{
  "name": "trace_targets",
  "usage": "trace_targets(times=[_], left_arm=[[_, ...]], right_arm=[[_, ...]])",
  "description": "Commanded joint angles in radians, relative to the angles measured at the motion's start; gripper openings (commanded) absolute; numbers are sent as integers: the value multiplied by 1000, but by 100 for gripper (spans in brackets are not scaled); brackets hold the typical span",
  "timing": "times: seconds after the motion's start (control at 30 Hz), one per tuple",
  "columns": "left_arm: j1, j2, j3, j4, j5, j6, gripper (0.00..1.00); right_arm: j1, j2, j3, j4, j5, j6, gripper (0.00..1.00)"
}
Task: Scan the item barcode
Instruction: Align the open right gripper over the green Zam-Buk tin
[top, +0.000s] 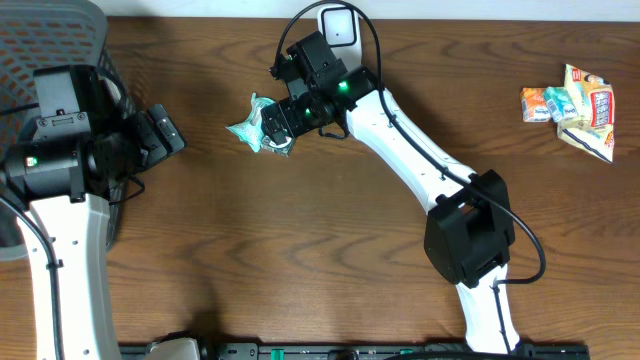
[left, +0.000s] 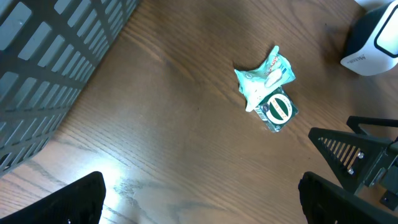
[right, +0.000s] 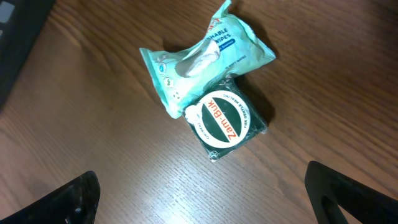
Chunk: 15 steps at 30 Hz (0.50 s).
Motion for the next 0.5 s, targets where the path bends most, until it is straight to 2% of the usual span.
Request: trace_targets(times=[0.0,0.47], left_arm=[[4,2,22,-3,5,-2,98],[4,2,22,-3,5,-2,98]], right_arm=[[5,5,-6,-1,31,14,99],[8,50,-6,4,79,13,99]])
